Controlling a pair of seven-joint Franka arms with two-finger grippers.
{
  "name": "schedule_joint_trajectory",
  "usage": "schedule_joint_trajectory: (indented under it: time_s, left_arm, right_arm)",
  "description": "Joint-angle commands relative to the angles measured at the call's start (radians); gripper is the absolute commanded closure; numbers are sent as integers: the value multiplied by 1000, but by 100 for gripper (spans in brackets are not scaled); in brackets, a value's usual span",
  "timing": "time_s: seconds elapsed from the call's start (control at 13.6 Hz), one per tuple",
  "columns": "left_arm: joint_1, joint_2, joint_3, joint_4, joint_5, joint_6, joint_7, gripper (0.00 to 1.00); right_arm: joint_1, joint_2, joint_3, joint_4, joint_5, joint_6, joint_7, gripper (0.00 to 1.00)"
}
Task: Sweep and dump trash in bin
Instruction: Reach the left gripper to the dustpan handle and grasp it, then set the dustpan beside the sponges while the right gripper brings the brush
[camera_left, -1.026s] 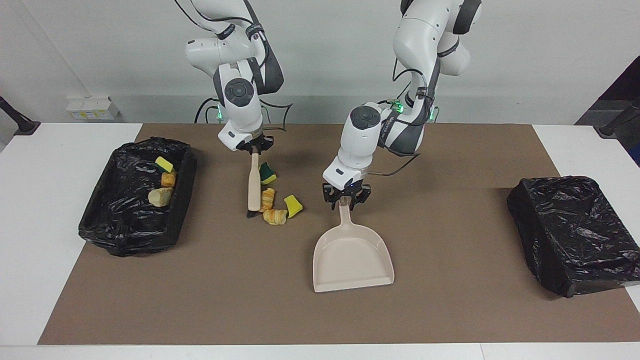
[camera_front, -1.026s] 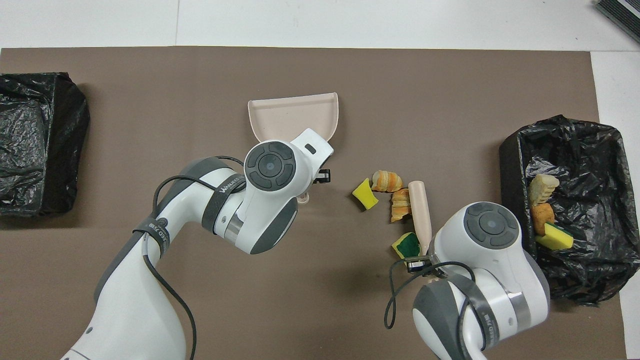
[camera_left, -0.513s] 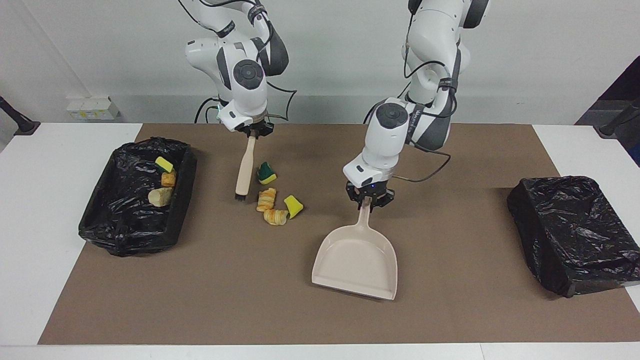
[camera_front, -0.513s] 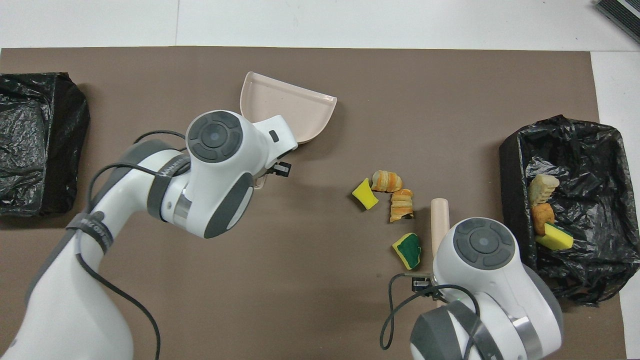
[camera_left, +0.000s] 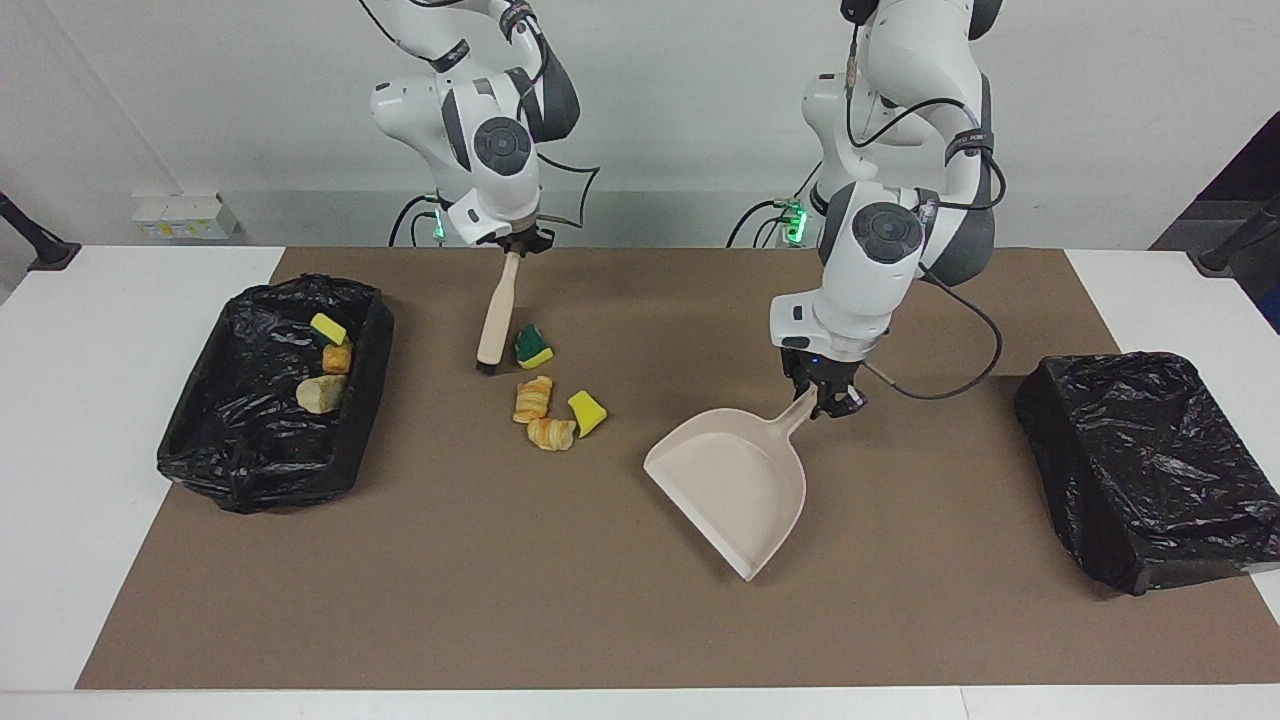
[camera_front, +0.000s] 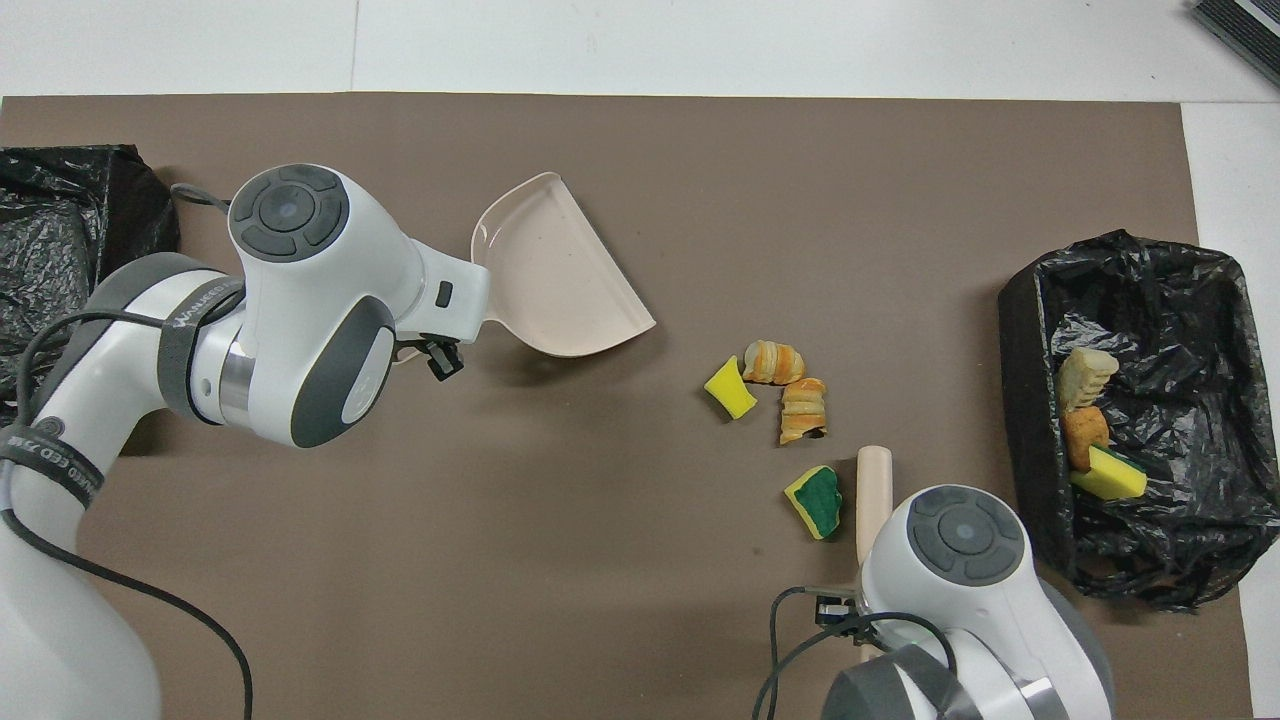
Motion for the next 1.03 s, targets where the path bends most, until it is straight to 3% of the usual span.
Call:
schedule_joint_trajectory:
  time_s: [0.0, 0.07, 0.22, 0.59, 0.95]
  left_arm:
    - [15, -44, -8, -36, 4, -72, 179, 100]
    - [10, -56, -8, -54, 4, -92, 215, 100]
    - [-8, -73, -12, -100, 8, -83, 235, 100]
    - [-139, -81, -15, -152, 71, -48, 264, 100]
    - [-154, -84, -17, -229, 80, 61, 255, 100]
  right_arm:
    - [-2, 77, 3, -15, 51, 166, 12, 100]
    - [1, 121, 5, -4, 57, 232, 16, 100]
    - [1, 164, 5, 50, 83, 239, 0, 100]
    - [29, 207, 5, 114, 96, 238, -100, 100]
    - [37, 208, 5, 125, 143, 238, -192, 100]
